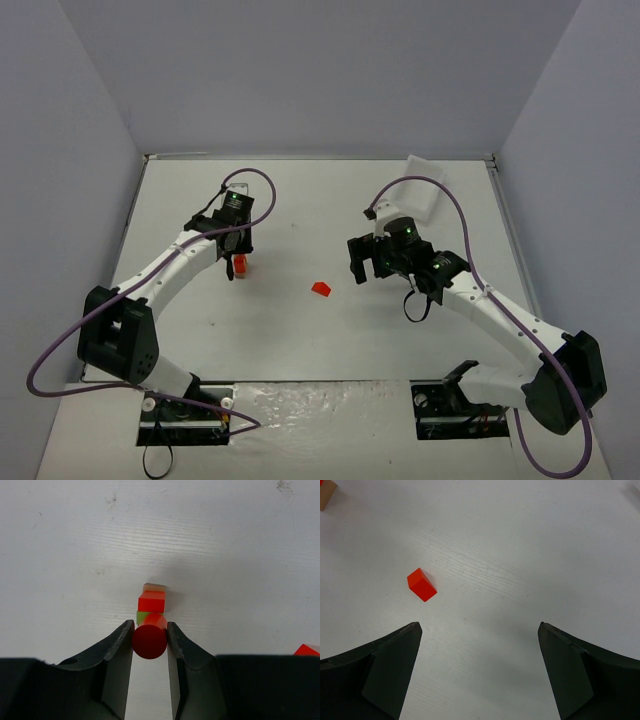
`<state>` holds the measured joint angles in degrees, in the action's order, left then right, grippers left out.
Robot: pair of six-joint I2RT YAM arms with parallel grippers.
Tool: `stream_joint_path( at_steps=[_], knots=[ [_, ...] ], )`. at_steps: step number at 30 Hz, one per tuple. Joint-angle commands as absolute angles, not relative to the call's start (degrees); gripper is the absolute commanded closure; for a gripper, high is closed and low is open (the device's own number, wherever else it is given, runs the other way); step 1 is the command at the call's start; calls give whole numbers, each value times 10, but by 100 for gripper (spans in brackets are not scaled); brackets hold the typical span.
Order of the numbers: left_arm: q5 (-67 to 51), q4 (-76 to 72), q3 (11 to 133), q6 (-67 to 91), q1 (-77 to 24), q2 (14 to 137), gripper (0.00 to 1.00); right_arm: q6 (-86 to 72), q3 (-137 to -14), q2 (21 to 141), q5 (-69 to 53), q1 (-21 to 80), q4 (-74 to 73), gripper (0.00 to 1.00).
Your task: Build the wood block tower
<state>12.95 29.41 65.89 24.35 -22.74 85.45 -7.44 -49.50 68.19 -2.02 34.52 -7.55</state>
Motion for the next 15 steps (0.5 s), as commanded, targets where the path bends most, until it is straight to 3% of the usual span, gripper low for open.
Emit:
stream_joint_path(
  at_steps=[1, 15],
  knots=[
    [134, 272, 672, 236, -222, 845, 93, -70, -504, 685, -28, 343, -54, 0],
    [135, 269, 668, 229, -219, 842, 92, -72, -501, 685, -31, 343, -54, 0]
  ],
)
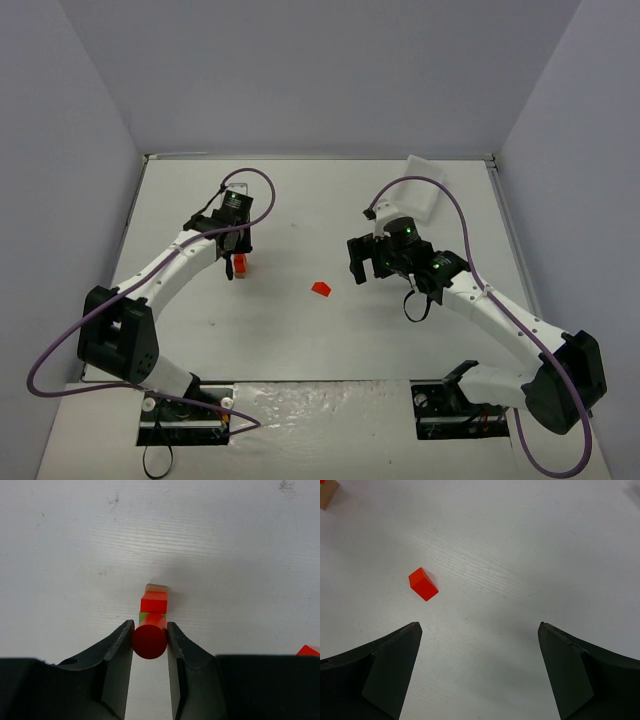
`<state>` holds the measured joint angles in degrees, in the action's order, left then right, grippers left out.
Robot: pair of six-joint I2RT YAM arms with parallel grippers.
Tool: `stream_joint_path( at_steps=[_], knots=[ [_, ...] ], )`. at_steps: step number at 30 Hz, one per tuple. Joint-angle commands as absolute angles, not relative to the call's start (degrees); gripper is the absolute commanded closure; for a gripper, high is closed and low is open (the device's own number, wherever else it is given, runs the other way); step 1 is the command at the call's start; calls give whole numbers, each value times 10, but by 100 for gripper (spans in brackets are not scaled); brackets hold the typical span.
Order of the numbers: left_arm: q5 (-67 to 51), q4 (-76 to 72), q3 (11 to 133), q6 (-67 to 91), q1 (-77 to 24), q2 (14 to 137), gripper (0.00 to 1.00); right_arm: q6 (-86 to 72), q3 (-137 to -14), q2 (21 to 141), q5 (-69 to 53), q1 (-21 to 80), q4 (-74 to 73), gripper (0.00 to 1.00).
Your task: Build the wood block tower
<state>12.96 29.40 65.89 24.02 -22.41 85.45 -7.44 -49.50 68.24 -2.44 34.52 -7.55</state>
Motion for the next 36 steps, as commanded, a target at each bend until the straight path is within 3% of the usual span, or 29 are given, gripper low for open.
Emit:
stream_joint_path(
  at_steps=[1, 25, 36],
  knots=[
    [135, 267, 667, 228, -219, 842, 91, -71, -501, 685, -32, 343, -54, 0],
    [125, 248, 652, 229, -215, 838, 86, -74, -502, 689, -40, 343, -54, 0],
    [140, 258, 650, 224, -215, 830, 74, -74, -502, 690, -40, 343, -54, 0]
  ],
)
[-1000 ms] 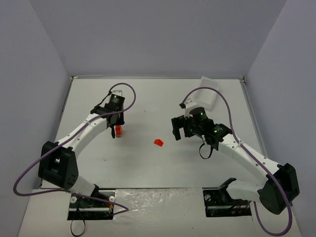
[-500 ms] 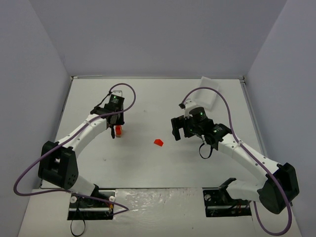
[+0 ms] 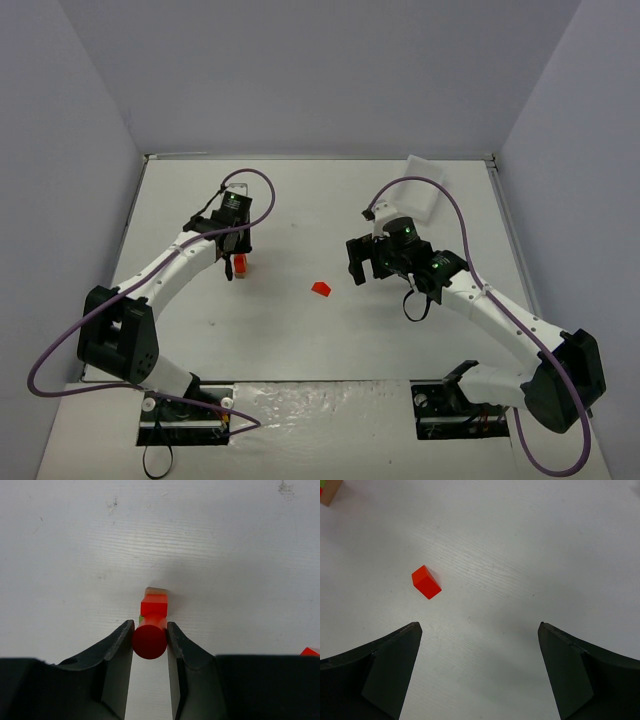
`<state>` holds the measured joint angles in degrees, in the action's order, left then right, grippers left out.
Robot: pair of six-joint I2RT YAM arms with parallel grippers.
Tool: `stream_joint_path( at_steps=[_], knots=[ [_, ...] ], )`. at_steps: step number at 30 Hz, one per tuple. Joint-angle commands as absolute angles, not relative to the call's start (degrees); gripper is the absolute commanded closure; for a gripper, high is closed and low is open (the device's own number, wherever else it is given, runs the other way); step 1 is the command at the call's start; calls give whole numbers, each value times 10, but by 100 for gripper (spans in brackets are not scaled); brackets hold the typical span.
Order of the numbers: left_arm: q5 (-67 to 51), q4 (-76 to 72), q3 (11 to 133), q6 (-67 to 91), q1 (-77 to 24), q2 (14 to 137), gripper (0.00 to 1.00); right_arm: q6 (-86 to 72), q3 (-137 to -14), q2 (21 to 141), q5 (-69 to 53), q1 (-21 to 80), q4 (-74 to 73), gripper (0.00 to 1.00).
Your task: Build the wood block tower
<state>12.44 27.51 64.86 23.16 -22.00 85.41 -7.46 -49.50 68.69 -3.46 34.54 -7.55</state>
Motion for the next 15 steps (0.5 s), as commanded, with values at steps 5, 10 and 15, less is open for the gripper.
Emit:
stream_joint_path(
  at_steps=[5, 10, 15],
  knots=[
    [134, 250, 643, 223, -215, 828, 69, -74, -504, 691, -42, 343, -54, 0],
    [133, 246, 636, 225, -215, 824, 66, -74, -503, 691, -44, 343, -54, 0],
    [136, 248, 635, 223, -215, 821, 65, -75, -503, 692, -45, 343, -54, 0]
  ],
)
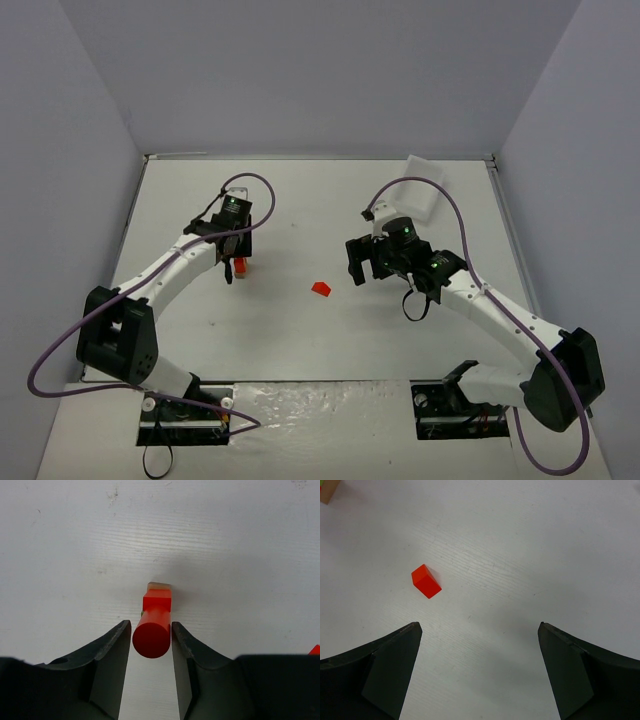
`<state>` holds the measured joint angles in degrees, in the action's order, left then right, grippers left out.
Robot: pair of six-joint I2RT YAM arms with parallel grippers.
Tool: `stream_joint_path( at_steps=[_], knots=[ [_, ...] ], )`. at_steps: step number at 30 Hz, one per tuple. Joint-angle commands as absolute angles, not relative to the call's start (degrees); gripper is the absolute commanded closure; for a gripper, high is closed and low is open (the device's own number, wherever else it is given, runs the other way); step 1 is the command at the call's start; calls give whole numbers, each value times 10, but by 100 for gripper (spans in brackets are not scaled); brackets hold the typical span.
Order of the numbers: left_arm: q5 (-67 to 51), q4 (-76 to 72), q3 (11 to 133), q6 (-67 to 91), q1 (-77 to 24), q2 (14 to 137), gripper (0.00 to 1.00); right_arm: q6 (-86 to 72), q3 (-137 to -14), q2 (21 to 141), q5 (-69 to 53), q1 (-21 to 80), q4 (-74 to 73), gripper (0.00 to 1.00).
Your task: Build the wood block tower
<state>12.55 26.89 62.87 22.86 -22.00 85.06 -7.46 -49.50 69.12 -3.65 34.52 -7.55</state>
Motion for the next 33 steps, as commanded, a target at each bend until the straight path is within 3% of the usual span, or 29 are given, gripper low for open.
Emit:
stream_joint_path(
  at_steps=[1, 13, 23, 33],
  knots=[
    [136, 248, 635, 223, -215, 821, 65, -74, -503, 692, -46, 343, -54, 0],
    [121, 304, 694, 227, -215, 754, 43, -47, -513, 718, -108, 346, -54, 0],
    [59, 374, 743, 253, -213, 687, 41, -13, -561, 855, -158, 401, -53, 10],
    [32, 431, 708, 279, -210, 633, 40, 24, -611, 1004, -168, 430, -40, 13]
  ],
)
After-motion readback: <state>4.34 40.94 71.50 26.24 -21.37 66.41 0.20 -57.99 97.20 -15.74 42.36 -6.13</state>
